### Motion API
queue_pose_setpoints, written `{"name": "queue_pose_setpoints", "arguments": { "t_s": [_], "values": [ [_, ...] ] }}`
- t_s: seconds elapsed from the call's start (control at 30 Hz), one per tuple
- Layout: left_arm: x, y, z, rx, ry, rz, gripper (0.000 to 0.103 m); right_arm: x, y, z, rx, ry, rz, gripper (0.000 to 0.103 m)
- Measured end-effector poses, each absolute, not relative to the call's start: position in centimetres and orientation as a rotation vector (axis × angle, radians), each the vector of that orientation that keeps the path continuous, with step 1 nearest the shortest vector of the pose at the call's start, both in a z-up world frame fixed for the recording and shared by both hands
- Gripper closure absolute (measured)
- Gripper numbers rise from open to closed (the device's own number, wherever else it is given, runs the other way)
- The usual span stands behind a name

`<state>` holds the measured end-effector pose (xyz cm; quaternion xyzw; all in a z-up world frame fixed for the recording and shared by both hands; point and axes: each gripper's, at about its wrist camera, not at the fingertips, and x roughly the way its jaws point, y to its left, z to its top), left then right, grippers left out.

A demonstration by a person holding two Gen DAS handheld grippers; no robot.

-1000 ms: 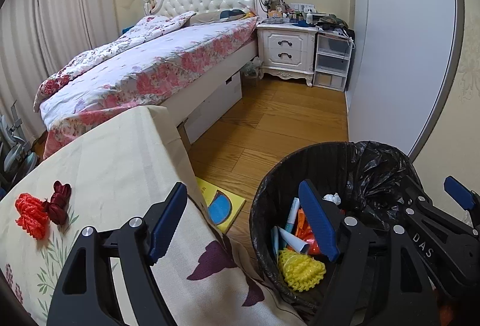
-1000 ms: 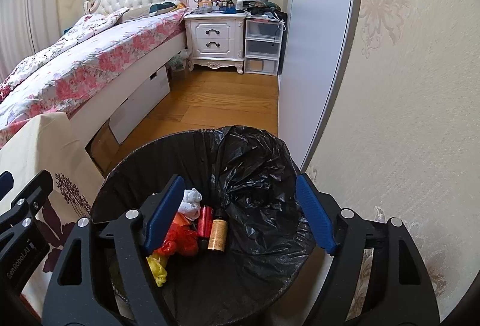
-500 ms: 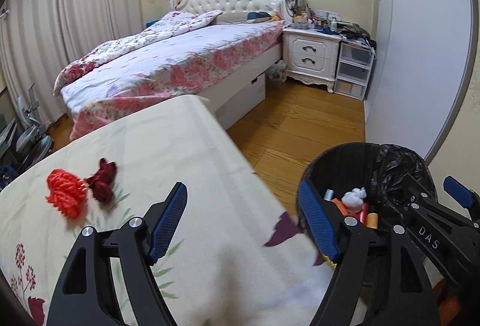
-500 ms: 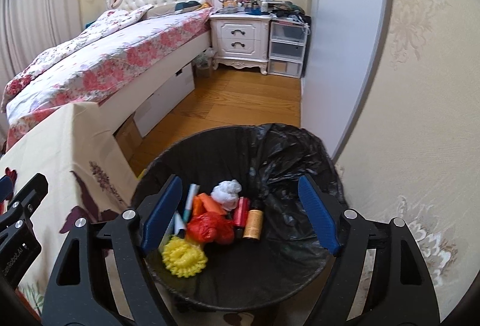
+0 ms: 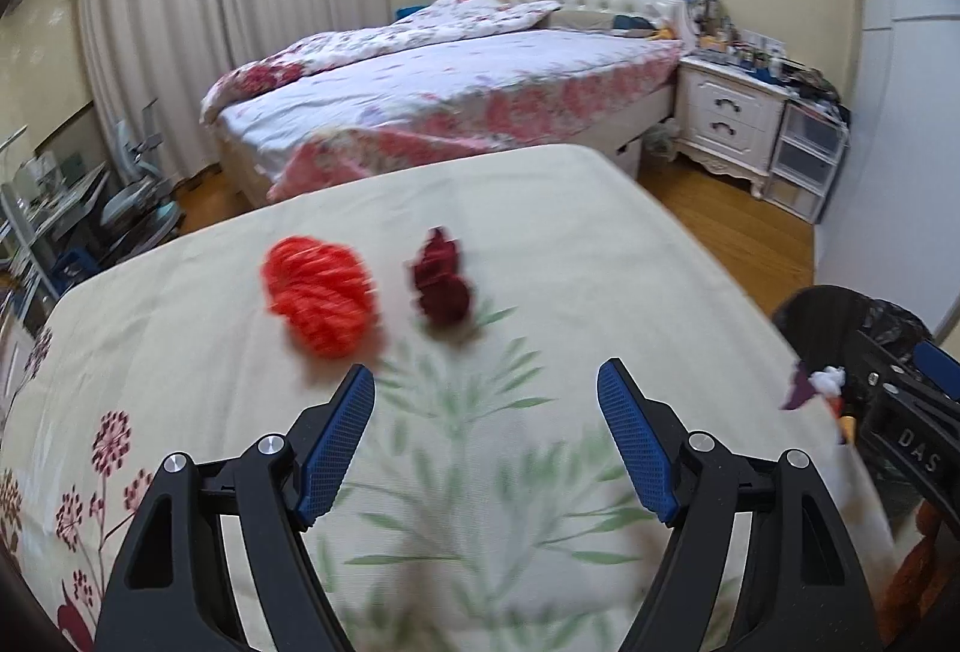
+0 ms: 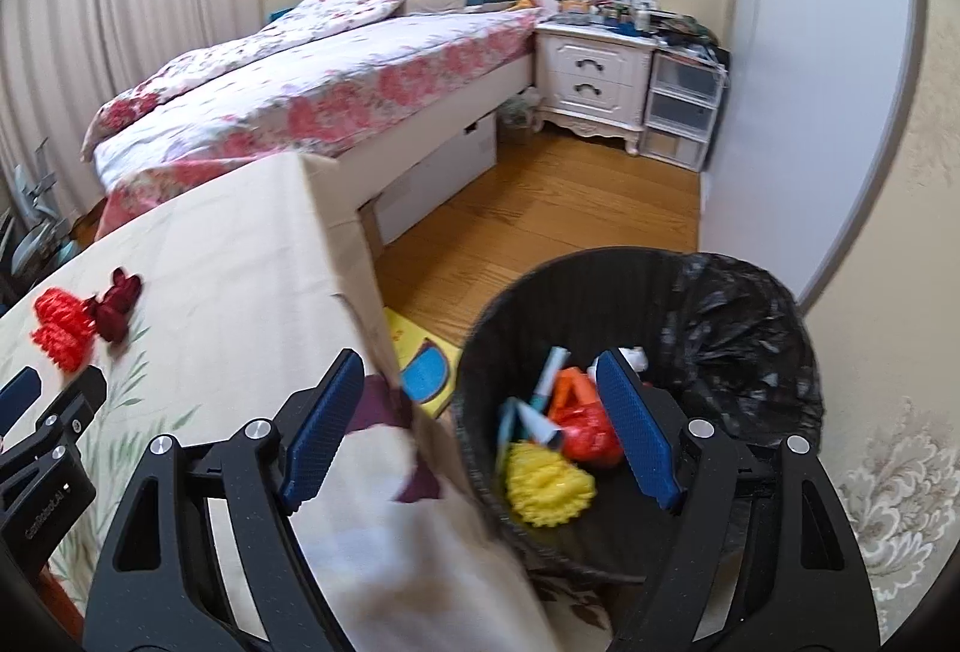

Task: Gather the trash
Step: 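Move both open tools back over the red mesh ball and cloth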

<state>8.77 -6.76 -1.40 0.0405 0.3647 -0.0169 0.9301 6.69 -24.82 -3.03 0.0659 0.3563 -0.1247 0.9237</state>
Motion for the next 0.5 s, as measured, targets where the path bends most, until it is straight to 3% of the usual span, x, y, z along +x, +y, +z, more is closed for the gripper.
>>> {"name": "queue_pose_setpoints", "arguments": {
  "t_s": [0.5],
  "values": [
    [12.9,0.0,-3.4,0.030,0.818,0.104,0.028,11.0,-17.0,-4.5,0.063,0.847,-0.065,0.025]
  ]
}}
